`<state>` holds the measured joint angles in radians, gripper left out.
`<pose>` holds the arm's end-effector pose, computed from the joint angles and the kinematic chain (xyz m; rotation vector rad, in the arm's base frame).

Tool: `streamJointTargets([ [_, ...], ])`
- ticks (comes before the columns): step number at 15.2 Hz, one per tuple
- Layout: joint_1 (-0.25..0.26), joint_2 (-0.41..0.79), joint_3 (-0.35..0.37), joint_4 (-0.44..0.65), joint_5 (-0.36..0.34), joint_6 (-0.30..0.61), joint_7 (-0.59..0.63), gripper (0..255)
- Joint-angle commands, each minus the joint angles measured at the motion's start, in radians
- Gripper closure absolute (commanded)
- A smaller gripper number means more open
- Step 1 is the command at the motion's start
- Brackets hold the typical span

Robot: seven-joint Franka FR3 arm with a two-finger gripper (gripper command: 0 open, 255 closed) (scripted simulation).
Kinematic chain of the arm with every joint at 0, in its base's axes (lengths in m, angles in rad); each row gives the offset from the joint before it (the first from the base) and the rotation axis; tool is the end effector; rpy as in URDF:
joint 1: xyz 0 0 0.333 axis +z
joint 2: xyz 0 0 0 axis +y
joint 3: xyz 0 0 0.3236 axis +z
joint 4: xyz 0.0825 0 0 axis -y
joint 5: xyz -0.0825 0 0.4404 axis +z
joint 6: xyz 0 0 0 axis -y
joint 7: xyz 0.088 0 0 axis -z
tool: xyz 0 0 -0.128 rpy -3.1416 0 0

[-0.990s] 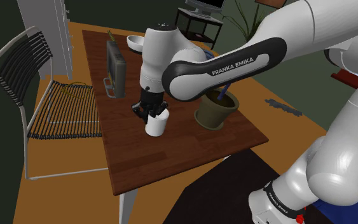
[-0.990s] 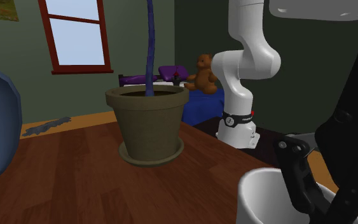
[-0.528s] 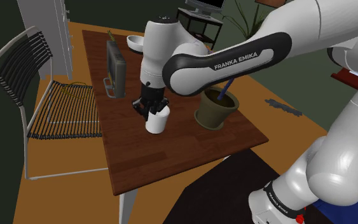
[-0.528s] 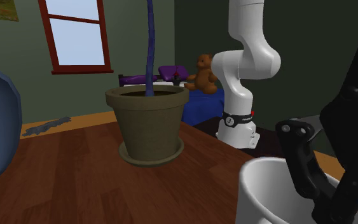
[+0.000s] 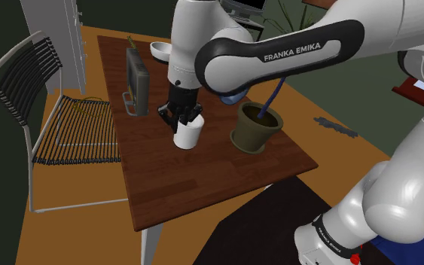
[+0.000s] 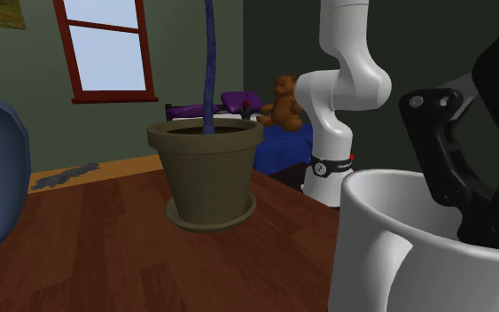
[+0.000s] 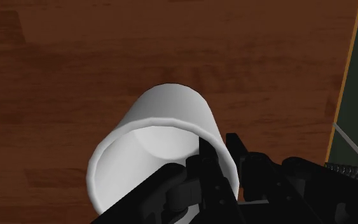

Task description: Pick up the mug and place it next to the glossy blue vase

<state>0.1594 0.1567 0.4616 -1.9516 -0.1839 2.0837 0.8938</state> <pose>0.5288 0.3563 0.3654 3.0576 -0.2860 0.0892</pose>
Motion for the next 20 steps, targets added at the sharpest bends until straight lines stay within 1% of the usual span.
streamJointTargets([
  [1, -0.002, -0.016, 0.002, 0.008, 0.01, -0.022, -0.008, 255],
  [11, -0.005, -0.057, 0.005, 0.098, 0.039, -0.146, -0.036, 255],
  [20, -0.005, -0.074, 0.007, 0.199, 0.052, -0.261, -0.052, 255],
])
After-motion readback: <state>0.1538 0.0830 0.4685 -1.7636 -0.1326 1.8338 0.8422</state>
